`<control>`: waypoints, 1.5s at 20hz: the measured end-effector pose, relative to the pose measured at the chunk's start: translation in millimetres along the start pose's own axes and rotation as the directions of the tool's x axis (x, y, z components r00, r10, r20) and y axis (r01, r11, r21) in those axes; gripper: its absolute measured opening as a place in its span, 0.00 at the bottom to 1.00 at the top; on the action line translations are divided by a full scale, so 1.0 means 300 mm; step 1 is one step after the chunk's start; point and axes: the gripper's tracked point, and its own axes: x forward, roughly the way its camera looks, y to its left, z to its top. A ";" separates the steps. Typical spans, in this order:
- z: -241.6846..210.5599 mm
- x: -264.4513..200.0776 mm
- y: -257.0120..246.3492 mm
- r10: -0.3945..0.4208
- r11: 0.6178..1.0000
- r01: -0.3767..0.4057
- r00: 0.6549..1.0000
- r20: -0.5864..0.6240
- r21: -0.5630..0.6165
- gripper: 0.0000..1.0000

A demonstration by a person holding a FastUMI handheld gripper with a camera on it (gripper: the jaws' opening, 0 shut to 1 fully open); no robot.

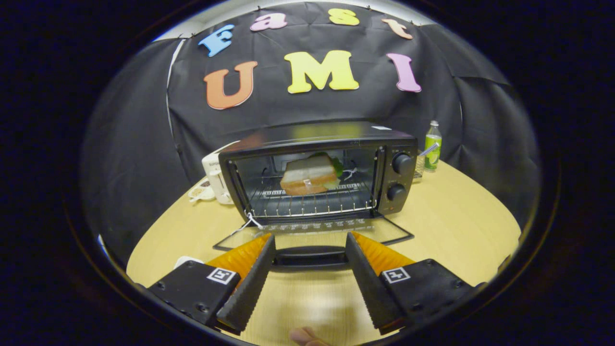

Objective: Open the toaster oven, put the food inside, and close the toaster oven door.

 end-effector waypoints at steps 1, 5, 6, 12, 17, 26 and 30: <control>-0.024 0.019 0.006 0.015 1.000 -0.015 0.999 -0.029 0.018 0.95; -0.098 0.044 0.020 0.066 0.994 -0.057 0.993 -0.100 0.093 0.96; -0.113 0.035 0.016 0.056 0.996 -0.047 0.992 -0.114 0.076 0.96; -0.191 -0.027 -0.009 -0.043 0.996 0.032 0.990 -0.137 -0.083 0.96; -0.326 0.006 0.009 -0.061 0.993 0.035 0.971 -0.232 -0.113 0.96; -0.339 0.027 -0.007 -0.103 0.993 0.085 0.964 -0.246 -0.083 0.96; -0.289 -0.011 0.007 -0.100 0.992 0.087 0.981 -0.164 -0.087 0.96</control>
